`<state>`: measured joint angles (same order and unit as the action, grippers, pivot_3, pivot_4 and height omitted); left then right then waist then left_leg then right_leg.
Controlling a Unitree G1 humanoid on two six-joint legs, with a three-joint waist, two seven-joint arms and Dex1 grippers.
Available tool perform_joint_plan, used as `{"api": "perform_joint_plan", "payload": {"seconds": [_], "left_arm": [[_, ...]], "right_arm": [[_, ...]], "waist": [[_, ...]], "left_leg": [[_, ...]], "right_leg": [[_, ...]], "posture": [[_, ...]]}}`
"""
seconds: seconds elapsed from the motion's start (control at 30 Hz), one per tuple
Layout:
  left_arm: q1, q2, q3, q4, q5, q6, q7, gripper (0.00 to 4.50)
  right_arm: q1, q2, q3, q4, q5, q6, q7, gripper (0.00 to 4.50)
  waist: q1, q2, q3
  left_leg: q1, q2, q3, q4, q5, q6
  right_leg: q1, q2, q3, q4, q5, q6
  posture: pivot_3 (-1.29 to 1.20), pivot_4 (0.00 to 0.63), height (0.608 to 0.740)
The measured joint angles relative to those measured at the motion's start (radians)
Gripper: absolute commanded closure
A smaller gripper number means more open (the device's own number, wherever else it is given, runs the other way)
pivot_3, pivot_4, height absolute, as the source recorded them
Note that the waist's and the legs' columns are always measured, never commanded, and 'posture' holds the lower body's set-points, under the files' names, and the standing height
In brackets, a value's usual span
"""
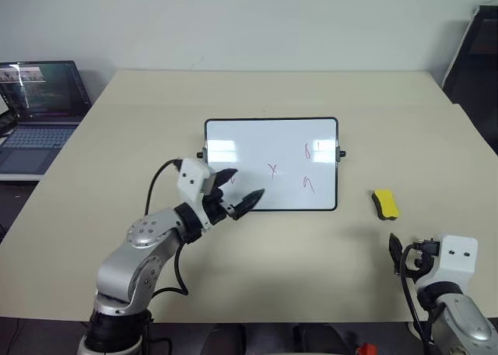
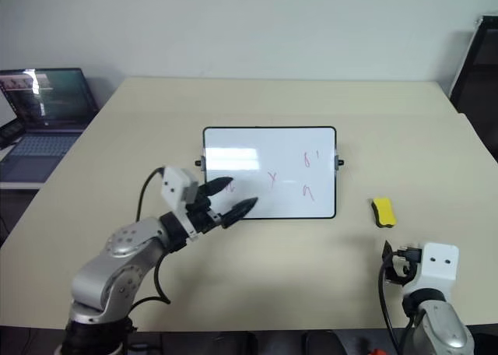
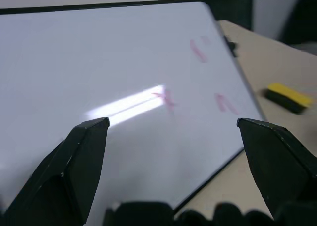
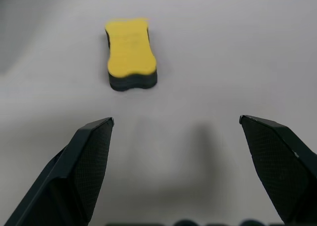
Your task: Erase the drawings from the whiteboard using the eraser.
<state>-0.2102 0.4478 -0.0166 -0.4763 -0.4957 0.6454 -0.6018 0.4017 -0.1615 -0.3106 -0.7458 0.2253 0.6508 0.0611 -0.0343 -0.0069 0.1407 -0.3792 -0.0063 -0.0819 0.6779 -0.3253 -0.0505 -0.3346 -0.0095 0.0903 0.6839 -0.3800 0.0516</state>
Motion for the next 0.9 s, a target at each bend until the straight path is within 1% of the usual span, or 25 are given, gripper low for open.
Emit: {"api": "perform_joint_plan", "payload": {"seconds": [0.07,0.17,0.3,0.4,0.57,0.63,0.77,0.9], "left_arm": [[-0.018,0.026,-0.034,0.024,0.000,-0.014,-0.064,0.00],[-0.022,0.086,-0.119,0.052,0.013,-0.059,-0.193,0.00],[-0.090,0.101,-0.185,0.130,0.054,-0.144,-0.304,0.00],[-0.152,0.098,-0.209,0.212,0.096,-0.228,-0.357,0.00],[-0.178,0.093,-0.252,0.285,0.127,-0.293,-0.434,0.00],[-0.186,0.072,-0.266,0.312,0.145,-0.322,-0.453,0.00],[-0.202,0.023,-0.299,0.368,0.190,-0.382,-0.457,0.00],[-0.202,-0.006,-0.301,0.383,0.212,-0.396,-0.446,0.00]], "right_arm": [[-0.017,-0.008,-0.008,-0.001,0.003,0.020,0.000,0.02],[-0.032,-0.021,-0.023,-0.001,0.011,0.053,0.001,0.02],[-0.077,-0.041,-0.026,0.000,0.034,0.103,0.005,0.02],[-0.144,-0.061,-0.028,0.003,0.059,0.159,0.010,0.02],[-0.244,-0.093,-0.028,0.035,0.085,0.242,0.023,0.02],[-0.291,-0.110,-0.028,0.062,0.096,0.276,0.030,0.02],[-0.368,-0.131,-0.020,0.128,0.112,0.320,0.048,0.02],[-0.400,-0.135,-0.020,0.177,0.113,0.340,0.050,0.02]], "waist": [[0.000,0.000,0.000],[0.000,0.001,0.001],[0.002,0.001,0.001],[0.000,0.001,0.001],[0.000,0.001,0.001],[0.000,0.001,0.001],[0.001,0.001,0.001],[0.001,0.001,0.001]], "left_leg": [[0.000,0.000,0.000,0.000,0.000,0.000],[0.000,0.000,0.000,0.000,0.000,0.000],[0.000,0.000,0.000,0.000,0.000,0.001],[0.000,-0.001,0.001,0.001,0.000,0.002],[-0.001,-0.001,0.001,0.001,0.001,0.001],[-0.001,-0.001,0.001,0.001,0.001,0.001],[-0.001,-0.001,0.001,0.001,0.000,0.002],[-0.001,-0.001,0.001,0.001,0.001,0.002]], "right_leg": [[0.000,0.000,0.000,0.000,0.000,0.000],[0.000,0.000,0.000,-0.001,0.000,0.000],[0.000,0.000,0.000,0.000,0.000,0.000],[0.000,0.001,0.000,0.002,0.000,0.000],[-0.001,0.001,0.001,0.001,0.000,0.000],[-0.001,0.001,0.001,0.001,0.000,0.000],[-0.001,0.001,0.001,0.001,0.000,0.000],[-0.001,0.001,0.001,0.001,0.000,0.000]], "posture": [[0.00,0.150,0.740],[0.00,0.150,0.740],[0.00,0.150,0.740],[0.00,0.150,0.740],[0.00,0.150,0.740],[0.00,0.150,0.740],[0.00,0.150,0.740],[0.00,0.150,0.740]]}}
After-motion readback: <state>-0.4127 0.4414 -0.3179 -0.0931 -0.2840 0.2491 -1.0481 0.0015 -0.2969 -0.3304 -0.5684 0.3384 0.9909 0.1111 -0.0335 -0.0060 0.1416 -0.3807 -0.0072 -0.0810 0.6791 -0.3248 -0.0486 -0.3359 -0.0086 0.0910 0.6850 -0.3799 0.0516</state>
